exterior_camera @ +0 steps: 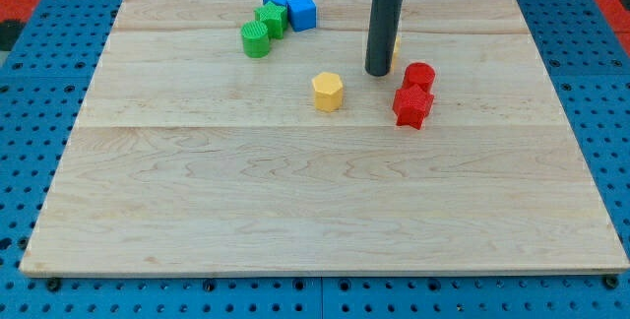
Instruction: Place the yellow heart above the yellow hexagon
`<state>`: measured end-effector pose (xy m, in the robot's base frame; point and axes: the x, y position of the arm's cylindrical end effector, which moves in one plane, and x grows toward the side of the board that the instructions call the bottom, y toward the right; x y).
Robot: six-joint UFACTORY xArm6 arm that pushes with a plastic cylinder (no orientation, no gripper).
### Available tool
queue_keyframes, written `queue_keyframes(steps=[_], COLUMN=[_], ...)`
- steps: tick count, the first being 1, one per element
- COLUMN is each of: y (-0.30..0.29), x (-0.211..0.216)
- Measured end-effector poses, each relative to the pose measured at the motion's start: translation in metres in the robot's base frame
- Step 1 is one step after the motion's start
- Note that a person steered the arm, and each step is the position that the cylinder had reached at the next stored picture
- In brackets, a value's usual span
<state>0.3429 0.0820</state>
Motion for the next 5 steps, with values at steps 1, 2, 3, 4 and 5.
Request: queue_keyframes(steps=[1, 2, 3, 4, 5], y=[0.061, 0.085, 0.079, 0.088, 0.018], x=[-0.024, -0.038, -0.045, -0.061, -0.065])
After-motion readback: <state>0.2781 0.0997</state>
